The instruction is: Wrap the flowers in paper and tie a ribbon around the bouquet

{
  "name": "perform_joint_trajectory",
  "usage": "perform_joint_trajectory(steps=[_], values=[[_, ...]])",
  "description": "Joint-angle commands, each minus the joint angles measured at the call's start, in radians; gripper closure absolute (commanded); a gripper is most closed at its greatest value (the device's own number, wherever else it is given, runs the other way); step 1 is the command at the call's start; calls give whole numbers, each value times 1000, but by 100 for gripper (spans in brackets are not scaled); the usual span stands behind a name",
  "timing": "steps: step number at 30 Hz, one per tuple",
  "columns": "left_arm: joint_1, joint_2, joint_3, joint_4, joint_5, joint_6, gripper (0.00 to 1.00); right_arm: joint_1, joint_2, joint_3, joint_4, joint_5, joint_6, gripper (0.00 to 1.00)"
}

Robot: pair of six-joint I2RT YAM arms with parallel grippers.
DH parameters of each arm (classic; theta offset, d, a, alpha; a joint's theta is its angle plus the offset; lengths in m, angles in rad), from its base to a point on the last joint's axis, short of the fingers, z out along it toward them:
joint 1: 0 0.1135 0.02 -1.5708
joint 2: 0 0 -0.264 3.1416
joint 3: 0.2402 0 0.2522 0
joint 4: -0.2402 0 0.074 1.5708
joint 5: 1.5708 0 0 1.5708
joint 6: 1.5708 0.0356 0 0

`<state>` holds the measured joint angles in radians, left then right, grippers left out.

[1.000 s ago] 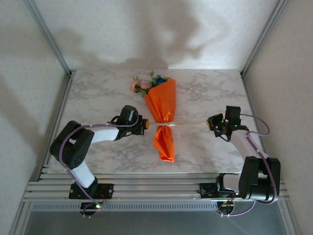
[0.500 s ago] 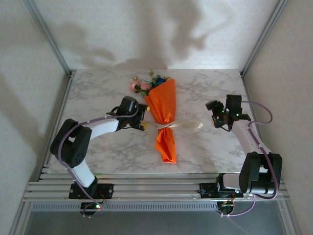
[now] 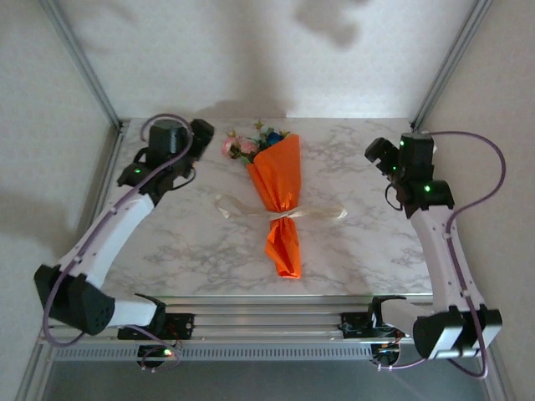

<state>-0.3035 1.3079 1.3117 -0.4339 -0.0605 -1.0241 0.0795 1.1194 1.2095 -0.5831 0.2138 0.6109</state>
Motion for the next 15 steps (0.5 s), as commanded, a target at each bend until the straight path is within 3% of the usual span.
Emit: perform_joint_trajectory(steps=[1, 3, 5, 6, 7, 10, 13, 15], values=[[-3, -99, -92, -190, -509, 223, 0, 4, -138, -204, 61, 212, -231, 1], [1, -206, -292, -18, -644, 399, 0, 7, -241, -427, 243, 208, -362, 1], [0, -327, -566, 273, -666, 686, 0, 8, -321, -613, 352, 199, -423, 1], [3, -385, -697, 379, -698, 735, 0, 8, -346, -688, 397, 186, -445, 1], [15, -424, -783, 440, -704, 737, 0, 8, -357, -738, 438, 174, -458, 1], [91, -499, -997, 623, -568, 730, 0, 9, -325, -866, 594, 153, -483, 1], [131, -458, -1102, 828, -476, 806, 0, 8, -193, -937, 811, 106, -489, 1], [179, -388, -1135, 961, -397, 817, 0, 7, -61, -890, 870, 35, -499, 1]])
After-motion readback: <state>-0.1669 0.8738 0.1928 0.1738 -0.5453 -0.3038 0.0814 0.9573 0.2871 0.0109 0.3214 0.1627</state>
